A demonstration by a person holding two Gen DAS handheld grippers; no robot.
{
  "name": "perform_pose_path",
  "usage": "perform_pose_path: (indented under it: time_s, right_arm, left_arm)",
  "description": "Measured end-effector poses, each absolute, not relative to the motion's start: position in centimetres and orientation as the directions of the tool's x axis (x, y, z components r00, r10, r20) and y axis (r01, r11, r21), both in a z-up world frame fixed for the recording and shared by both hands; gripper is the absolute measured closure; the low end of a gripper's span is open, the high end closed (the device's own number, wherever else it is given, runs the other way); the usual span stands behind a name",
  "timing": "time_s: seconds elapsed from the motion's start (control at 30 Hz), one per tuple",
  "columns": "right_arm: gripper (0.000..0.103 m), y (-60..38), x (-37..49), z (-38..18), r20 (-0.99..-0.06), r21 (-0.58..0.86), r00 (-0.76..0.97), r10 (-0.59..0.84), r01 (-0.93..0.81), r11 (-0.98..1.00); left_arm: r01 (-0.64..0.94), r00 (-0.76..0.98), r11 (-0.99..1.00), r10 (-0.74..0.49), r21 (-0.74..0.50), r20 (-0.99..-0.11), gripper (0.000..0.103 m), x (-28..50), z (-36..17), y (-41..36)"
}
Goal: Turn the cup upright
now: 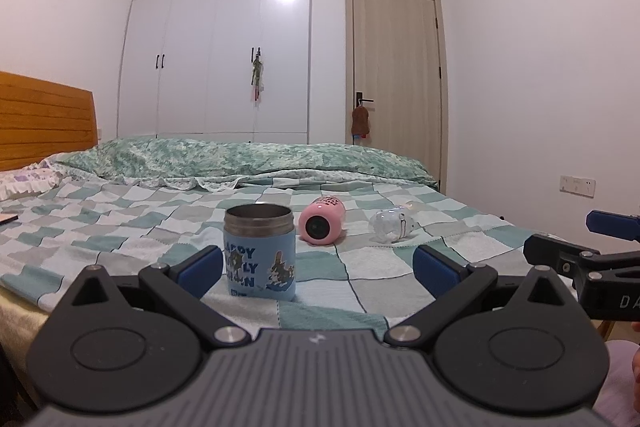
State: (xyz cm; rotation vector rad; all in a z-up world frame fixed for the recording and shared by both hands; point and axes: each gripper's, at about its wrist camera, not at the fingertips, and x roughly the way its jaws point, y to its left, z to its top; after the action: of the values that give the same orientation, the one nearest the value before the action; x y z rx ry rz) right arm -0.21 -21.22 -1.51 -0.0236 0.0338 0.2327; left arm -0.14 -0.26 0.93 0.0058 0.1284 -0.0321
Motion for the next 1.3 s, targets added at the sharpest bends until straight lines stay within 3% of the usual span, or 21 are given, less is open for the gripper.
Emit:
perform_pose_path:
  time_s: [0.57, 0.93, 1.3]
  right_arm:
    - [0.000, -25.6, 7.4, 0.0, -0.034, 0.053, 0.977, 0.211, -0.209, 0.977]
    - [0.000, -28.3, 16.3, 1.7, -0.086, 0.048, 0.968, 0.237, -0.234, 0.971]
    - [0.000, -30.8, 27.9, 4.2, -0.243, 0.003, 0.934, 0.262, -0.269, 0.963]
  left_arm:
    - [0.160, 0.982, 0.981, -0.148, 0.108, -0.117, 0.000, 8.2, 5.2, -4.6]
    - [0.344, 0.894, 0.921, -0.261, 0.183, -0.364, 0.000, 20.9, 9.1, -8.1]
    - [0.431, 0.824, 0.849, -0.232, 0.305, -0.518, 0.000, 32.4, 8.5, -12.5]
